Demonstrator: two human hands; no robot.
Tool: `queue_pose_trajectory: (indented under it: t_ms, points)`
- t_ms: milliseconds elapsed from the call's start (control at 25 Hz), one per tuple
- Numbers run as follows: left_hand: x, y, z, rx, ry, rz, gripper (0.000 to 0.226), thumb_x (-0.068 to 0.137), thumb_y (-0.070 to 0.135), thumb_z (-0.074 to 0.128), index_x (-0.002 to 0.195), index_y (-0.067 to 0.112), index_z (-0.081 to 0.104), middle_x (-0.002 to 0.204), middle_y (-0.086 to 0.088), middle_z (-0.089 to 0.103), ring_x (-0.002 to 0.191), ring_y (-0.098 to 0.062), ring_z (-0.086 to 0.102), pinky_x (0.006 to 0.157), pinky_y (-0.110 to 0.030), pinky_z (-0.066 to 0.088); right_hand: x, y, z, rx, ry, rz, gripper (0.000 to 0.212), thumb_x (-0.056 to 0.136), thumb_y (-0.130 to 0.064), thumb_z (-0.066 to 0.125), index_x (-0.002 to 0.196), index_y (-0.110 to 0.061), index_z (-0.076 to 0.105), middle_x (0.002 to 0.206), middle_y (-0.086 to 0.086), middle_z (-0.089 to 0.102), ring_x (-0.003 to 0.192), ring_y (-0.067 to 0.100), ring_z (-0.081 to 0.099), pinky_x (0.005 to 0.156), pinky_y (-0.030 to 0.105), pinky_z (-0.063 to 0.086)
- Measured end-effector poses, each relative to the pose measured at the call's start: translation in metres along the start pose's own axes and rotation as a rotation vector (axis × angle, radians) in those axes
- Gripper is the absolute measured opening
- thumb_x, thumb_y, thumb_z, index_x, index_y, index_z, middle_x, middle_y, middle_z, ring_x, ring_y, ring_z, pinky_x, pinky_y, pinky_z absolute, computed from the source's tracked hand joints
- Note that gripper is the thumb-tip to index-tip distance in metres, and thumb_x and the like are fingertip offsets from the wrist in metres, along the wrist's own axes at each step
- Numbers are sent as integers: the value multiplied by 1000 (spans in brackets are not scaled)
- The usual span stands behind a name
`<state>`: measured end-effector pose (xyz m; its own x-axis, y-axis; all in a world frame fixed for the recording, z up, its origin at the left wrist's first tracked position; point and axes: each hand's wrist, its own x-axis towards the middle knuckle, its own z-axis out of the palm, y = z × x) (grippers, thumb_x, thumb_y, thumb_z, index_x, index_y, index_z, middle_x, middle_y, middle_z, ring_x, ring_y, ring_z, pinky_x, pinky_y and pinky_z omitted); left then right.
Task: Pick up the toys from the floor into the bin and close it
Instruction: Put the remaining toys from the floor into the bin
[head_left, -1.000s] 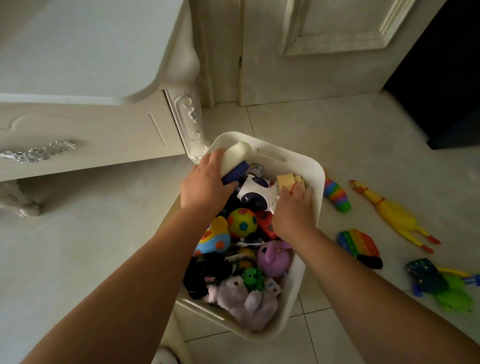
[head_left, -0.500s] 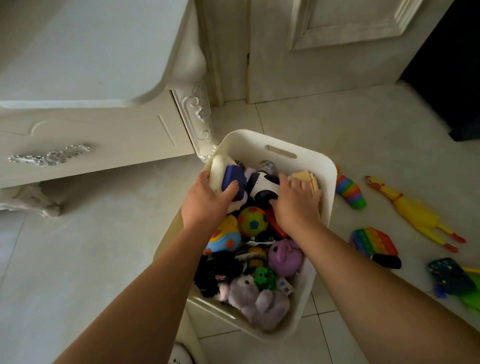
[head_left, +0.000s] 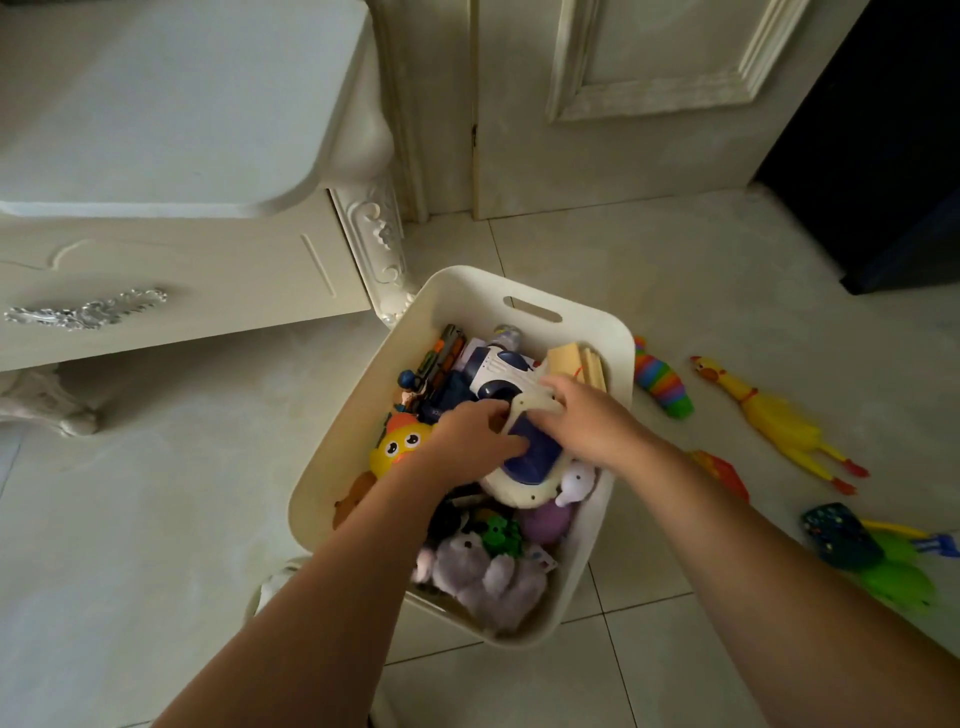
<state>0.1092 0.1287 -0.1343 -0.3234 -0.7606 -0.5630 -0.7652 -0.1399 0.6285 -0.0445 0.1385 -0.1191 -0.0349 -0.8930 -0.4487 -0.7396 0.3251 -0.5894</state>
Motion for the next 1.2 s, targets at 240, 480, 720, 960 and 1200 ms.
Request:
queue_pose_trajectory:
  t_ms: [240,480,720,960,1200]
  points:
    - [-10,-11,8,71,110,51,59,85,43,62,139,35,40,125,-3,57,110,-22,58,89,-34,50,0,7,23,-144,-22,-196,36,97,-28,49,132,-22,56,130,10,54,121,28,52,98,36,42]
    - [-18,-5,12,121,64,20,59,89,34,62,143,22,40,134,-7,56,115,-24,56,87,-28,44,2,9,29,-346,-143,-186,38,102,-23,35,136,-13,47,132,15,45,121,32,46,101,42,38]
    - [-32,54,7,83,497,147,35,91,27,54,126,24,56,119,-2,59,101,-19,60,80,-27,46,-59,37,-47,412,427,-41,31,101,-21,39,123,-22,61,113,-11,57,106,7,53,92,26,43]
    - [-39,120,104,-57,257,421,23,92,21,55,113,25,63,108,6,58,81,-6,57,77,-21,47,-99,193,-70,861,492,468,33,96,-3,46,128,-4,55,123,19,59,86,26,60,73,31,48]
    - [7,97,209,72,-204,110,33,95,29,54,127,24,56,130,-4,54,115,-18,54,89,-21,40,-117,284,-3,351,145,714,61,91,-33,61,145,-19,37,140,17,46,122,32,52,95,34,45]
